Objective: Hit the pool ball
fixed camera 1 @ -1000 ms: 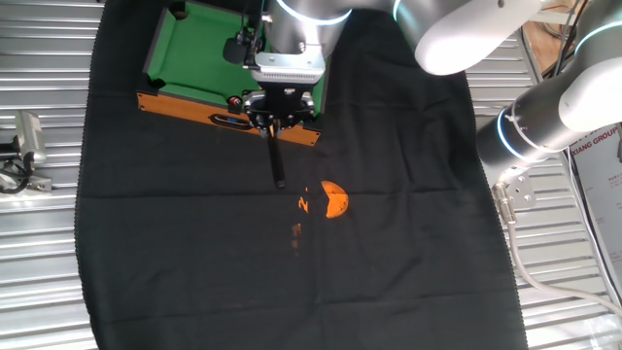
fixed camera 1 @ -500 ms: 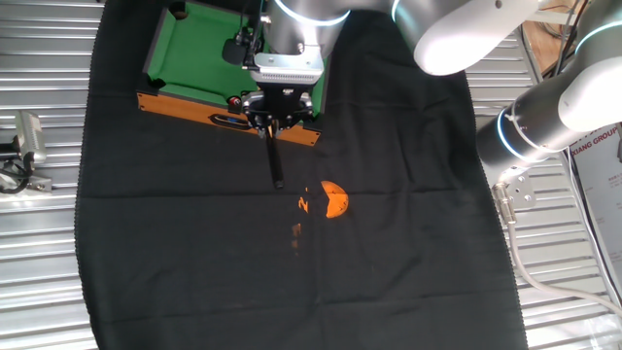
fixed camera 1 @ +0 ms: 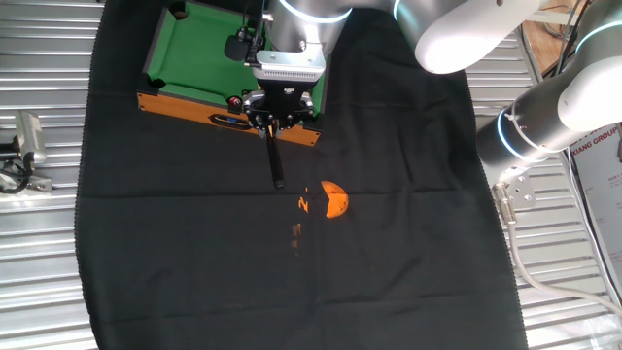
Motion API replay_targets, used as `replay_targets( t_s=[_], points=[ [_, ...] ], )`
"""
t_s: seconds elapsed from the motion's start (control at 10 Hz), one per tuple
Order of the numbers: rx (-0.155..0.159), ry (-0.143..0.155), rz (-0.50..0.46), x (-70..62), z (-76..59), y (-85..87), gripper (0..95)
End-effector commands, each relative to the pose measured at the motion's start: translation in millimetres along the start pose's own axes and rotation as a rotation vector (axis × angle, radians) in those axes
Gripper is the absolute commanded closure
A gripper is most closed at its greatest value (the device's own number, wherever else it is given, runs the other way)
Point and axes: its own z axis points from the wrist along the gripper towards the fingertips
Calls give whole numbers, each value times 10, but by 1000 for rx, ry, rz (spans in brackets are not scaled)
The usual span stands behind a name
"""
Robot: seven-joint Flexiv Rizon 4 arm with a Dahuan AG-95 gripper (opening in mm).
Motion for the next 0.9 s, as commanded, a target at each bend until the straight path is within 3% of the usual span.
replay_targets(
  t_s=[0.1, 0.9],
  points=[
    [3, -2, 0, -6, 0, 0, 950],
    [4, -4, 4, 26, 83, -10, 950]
  ],
)
